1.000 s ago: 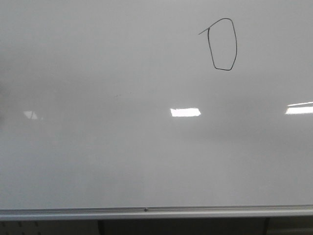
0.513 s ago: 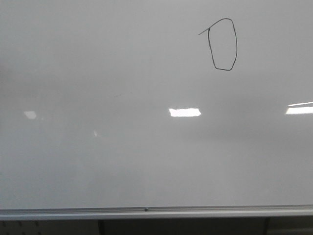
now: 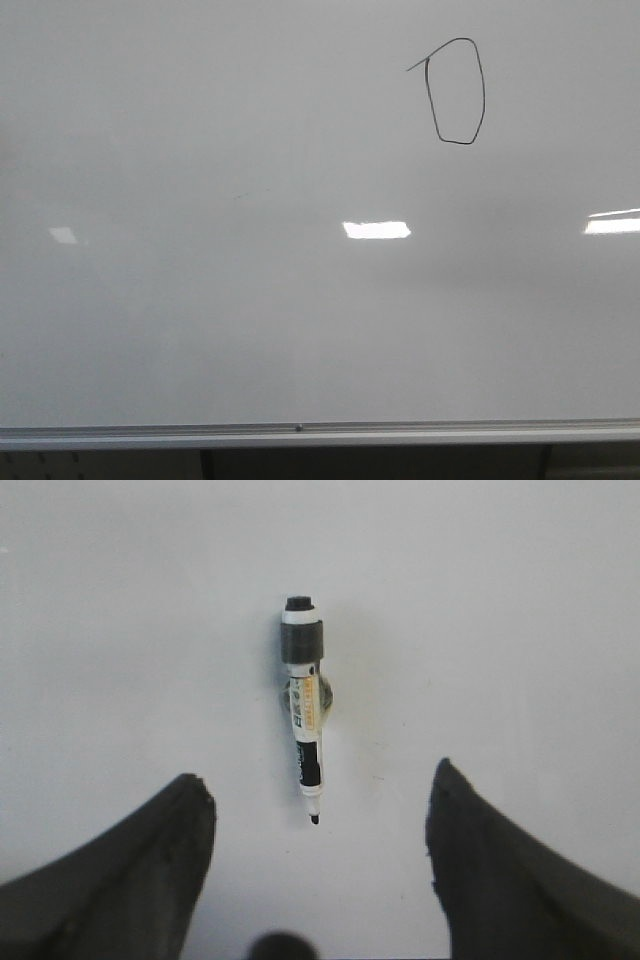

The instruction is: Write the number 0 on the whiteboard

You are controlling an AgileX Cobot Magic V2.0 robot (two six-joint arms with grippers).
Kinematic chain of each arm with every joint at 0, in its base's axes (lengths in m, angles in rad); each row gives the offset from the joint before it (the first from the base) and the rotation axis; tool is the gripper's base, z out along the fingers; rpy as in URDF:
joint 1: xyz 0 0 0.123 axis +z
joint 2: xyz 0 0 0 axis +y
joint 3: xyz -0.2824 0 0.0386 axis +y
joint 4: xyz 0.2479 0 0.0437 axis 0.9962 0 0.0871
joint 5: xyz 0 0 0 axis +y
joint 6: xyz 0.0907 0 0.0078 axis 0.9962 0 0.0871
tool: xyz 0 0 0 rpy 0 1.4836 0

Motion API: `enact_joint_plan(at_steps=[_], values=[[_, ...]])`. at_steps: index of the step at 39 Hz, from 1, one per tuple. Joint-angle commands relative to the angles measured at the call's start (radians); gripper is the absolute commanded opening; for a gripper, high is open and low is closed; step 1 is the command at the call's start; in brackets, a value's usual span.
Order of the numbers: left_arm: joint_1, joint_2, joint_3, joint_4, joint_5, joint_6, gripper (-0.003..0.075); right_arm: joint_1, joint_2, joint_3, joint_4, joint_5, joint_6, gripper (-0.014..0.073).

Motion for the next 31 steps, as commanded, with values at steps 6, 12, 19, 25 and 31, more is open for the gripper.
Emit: enact_joint_plan(at_steps=[6,12,19,25,31], values=[[-0.005,-0.313,0.115,-0.021,-0.080,-0.001,0.0135,-0.005,0.006,-0.026,0.025,-0.045,-0.011,-0.0069],[-0.005,-0.470,0.139,-0.026,-0.030,-0.001,-0.0018,-0.005,0.006,-0.026,0.025,-0.045,-0.011,-0.0069],[-0.005,-0.565,0.139,-0.026,-0.040,-0.001,-0.0020,-0.005,0.006,-0.026,0.025,-0.045,-0.011,-0.0069],[-0.005,-0.570,0.139,-0.026,-0.038,-0.001,-0.0020,-0.005,0.006,-0.026,0.025,-0.045,-0.011,-0.0069],[-0.005,-0.570,0.139,-0.026,-0.038,-0.001,-0.0020,-0.005,0.006,-0.026,0.025,-0.045,-0.011,-0.0069]])
